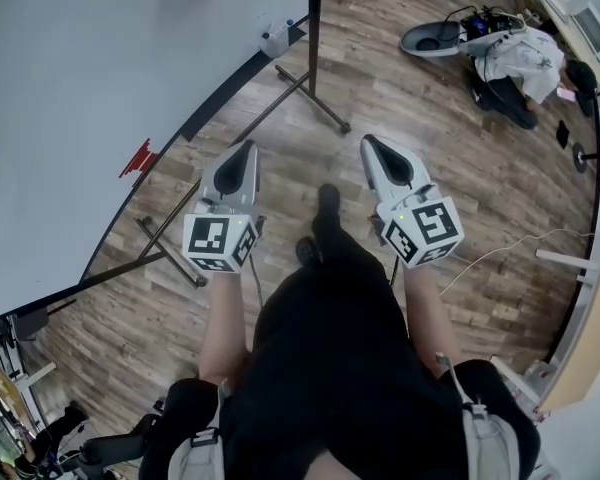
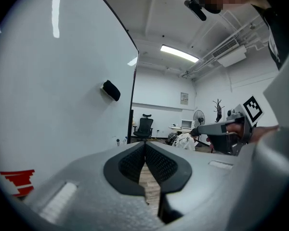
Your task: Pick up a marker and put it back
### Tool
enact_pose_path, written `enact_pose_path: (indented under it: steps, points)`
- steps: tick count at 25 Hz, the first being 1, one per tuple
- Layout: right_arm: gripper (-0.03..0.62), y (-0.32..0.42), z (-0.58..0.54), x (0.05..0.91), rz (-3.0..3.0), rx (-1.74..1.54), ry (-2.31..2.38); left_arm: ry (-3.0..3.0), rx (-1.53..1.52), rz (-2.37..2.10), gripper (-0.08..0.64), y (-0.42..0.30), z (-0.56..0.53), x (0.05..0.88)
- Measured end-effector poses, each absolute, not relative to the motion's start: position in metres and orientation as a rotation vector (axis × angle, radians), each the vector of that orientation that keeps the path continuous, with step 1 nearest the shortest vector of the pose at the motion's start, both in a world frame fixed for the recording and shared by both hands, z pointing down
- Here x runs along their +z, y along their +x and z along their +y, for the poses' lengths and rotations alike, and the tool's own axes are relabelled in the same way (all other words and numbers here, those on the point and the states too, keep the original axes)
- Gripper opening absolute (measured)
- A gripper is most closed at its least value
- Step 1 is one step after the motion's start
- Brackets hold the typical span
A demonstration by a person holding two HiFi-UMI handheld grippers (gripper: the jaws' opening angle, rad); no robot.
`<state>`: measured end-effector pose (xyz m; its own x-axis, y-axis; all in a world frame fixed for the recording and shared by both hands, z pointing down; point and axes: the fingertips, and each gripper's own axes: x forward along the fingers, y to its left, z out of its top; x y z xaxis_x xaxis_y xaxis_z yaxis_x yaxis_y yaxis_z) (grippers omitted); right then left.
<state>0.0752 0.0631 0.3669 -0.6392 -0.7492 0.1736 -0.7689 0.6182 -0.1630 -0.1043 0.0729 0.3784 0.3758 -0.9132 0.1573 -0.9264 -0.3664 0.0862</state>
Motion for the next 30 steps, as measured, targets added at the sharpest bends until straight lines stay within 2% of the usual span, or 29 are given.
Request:
enact_pose_path:
  steps: [16, 30]
  points:
    - [0.002, 0.073, -0.087, 0.353, -2.879, 0.358, 1.160, 2.473, 0.184, -1.789, 0.011, -0.085, -0.054, 0.348]
    - [0.002, 0.064, -0.124, 0.377, -2.870, 0.415, 1.059, 2.396, 0.231, -1.809, 0.011, -0.084, -0.091, 0.373]
